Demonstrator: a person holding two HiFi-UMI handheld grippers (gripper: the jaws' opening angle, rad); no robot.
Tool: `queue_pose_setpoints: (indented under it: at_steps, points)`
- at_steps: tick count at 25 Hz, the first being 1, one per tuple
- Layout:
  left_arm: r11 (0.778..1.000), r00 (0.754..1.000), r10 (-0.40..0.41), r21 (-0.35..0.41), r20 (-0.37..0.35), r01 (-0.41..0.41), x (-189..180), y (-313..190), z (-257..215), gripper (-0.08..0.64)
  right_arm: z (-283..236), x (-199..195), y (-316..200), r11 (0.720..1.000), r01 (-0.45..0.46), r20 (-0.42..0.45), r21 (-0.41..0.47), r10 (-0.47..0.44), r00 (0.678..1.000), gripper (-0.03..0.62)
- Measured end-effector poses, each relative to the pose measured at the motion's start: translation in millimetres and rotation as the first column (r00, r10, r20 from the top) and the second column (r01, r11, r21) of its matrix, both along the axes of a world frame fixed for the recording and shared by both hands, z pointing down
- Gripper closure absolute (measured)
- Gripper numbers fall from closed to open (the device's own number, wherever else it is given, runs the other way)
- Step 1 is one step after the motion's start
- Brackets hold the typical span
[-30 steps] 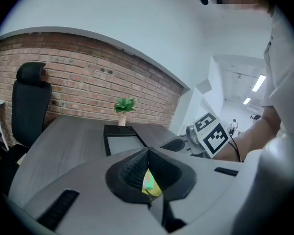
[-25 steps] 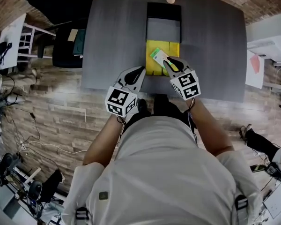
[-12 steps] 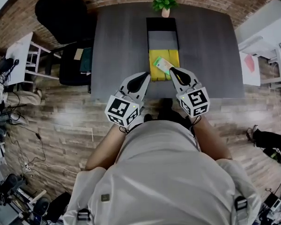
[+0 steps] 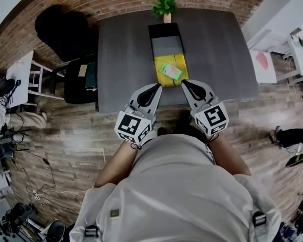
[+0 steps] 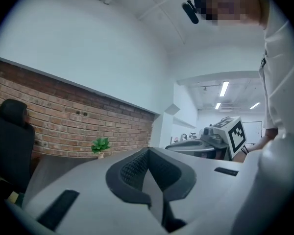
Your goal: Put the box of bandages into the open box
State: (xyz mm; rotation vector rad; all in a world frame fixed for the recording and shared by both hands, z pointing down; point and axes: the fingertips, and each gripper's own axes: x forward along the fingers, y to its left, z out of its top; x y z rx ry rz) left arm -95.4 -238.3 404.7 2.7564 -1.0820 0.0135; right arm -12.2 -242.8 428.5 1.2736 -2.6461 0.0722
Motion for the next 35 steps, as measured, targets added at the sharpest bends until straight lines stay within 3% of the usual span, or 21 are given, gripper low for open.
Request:
queue_pose_setpoints:
  at_steps: [7,13,24,35]
  points:
    - [1.0,1.0,-0.005,0.012,0.013,0.005,36,11,-8,0.543,-14,33,14,1.0,0.012,0.023,0.023,-0.013,1.0,0.571]
    - [0.997,0.997,-0.074,0.008,-0.018,0.074,65,16,-22,0.545,-28,68,20,0.997,0.067,0.03,0.045,-0.068,0.997,0.571]
    - [0.983,0.983,-0.183,0.018,0.013,0.183,172,69,-27,0.543,-33,180,63,0.982,0.18,0.046,0.051,-0.182,0.982,0.571]
    - [0.973,0.972,-0.23,0.0,0.042,0.23,200,146,-18,0.543,-16,208,121,0.968,0.249,0.091,0.033,-0.251,0.964,0.571]
